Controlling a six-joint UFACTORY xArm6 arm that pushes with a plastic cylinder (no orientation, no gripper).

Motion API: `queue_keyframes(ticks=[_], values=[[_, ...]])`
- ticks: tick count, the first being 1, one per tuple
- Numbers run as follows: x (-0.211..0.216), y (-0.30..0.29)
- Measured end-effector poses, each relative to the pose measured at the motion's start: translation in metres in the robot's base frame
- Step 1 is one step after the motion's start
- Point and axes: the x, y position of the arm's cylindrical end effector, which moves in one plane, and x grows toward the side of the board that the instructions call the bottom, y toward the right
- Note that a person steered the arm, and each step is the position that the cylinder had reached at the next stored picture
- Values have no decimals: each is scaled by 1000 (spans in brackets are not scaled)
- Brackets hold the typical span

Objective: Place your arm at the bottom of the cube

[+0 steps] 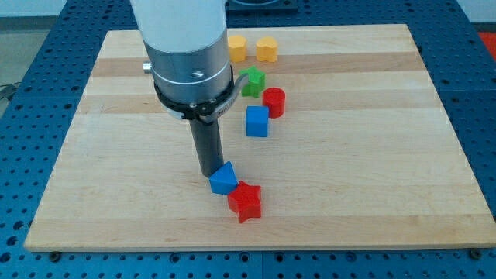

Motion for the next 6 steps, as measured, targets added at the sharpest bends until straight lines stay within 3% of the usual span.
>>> queue_keyframes(ticks=[1,2,6], values=[[-2,0],[-37,11],[-45,75]])
